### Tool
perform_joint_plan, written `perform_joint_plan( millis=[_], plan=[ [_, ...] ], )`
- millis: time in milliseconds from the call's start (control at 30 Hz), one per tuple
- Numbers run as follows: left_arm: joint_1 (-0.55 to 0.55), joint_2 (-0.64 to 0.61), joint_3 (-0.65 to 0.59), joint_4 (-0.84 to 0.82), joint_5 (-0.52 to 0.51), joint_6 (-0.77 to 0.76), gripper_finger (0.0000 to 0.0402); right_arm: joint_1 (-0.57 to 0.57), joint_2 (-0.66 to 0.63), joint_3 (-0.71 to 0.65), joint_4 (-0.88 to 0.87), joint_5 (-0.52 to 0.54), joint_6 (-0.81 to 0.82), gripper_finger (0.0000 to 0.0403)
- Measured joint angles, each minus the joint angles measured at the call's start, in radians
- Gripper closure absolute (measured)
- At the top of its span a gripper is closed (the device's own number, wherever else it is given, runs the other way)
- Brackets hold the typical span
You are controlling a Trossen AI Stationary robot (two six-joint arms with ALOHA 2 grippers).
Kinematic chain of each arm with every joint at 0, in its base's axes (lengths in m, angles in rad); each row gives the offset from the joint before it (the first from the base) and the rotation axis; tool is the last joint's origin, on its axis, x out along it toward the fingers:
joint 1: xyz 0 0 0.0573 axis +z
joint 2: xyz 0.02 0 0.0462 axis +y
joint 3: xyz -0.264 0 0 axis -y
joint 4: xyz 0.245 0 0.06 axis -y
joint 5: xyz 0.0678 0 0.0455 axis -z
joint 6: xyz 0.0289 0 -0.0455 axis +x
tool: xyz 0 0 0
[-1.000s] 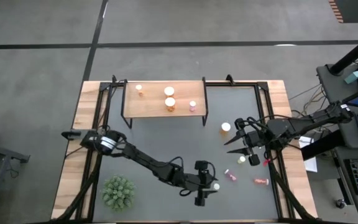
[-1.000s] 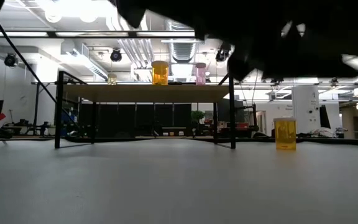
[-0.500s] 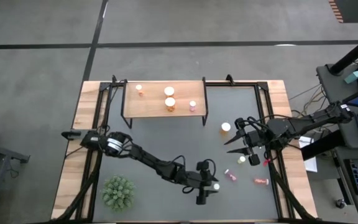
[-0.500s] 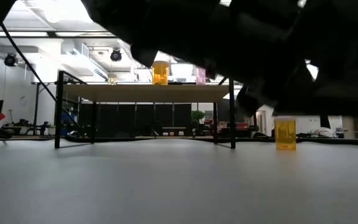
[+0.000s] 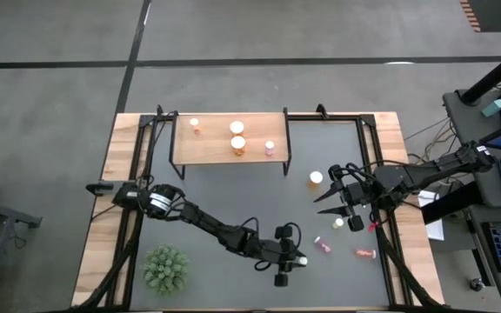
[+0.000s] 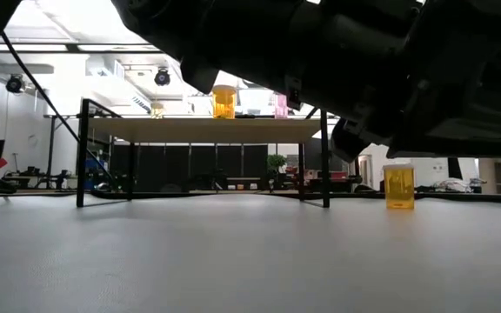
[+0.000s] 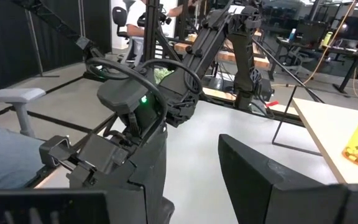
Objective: Pick and place medicine bottles onto shelf by color
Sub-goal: Put the bottom yellow pill bottle on the shelf aligned with the yellow pill bottle
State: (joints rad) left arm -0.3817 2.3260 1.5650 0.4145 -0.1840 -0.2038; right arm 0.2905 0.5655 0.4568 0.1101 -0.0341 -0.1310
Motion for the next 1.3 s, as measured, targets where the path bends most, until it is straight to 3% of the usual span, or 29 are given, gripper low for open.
perform_joint_plan(
  millis=[167,400,533,700,900,1100,1300],
  plan=[
    [0.000,-0.028,-0.010,-0.039,-0.021,0.005,0.0303,0.000,0.000,0.000,0.000,0.000,0.012,0.0266],
    [-0.001,-0.261,-0.048,-0.412,-0.145,0.052,0.0299,0.000,-0.001,-0.002,-0.008,0.009,0.027,0.0266],
    [-0.010,-0.445,-0.099,-0.649,-0.362,0.044,0.0298,0.000,0.000,-0.002,-0.008,0.011,0.031,0.0266],
    [0.005,-0.693,-0.228,-0.805,-0.655,-0.085,0.0298,0.000,0.000,-0.002,-0.008,0.011,0.043,0.0266],
    [0.072,-0.965,-0.468,-0.822,-0.792,-0.292,0.0297,0.000,0.000,-0.002,-0.008,0.011,0.042,0.0266],
    [0.197,-1.173,-0.685,-0.822,-0.818,-0.431,0.0297,0.000,0.000,-0.002,-0.008,0.011,0.042,0.0266],
    [0.336,-1.288,-0.793,-0.795,-0.836,-0.471,0.0297,0.000,0.000,-0.002,-0.007,0.011,0.032,0.0266]
  ],
)
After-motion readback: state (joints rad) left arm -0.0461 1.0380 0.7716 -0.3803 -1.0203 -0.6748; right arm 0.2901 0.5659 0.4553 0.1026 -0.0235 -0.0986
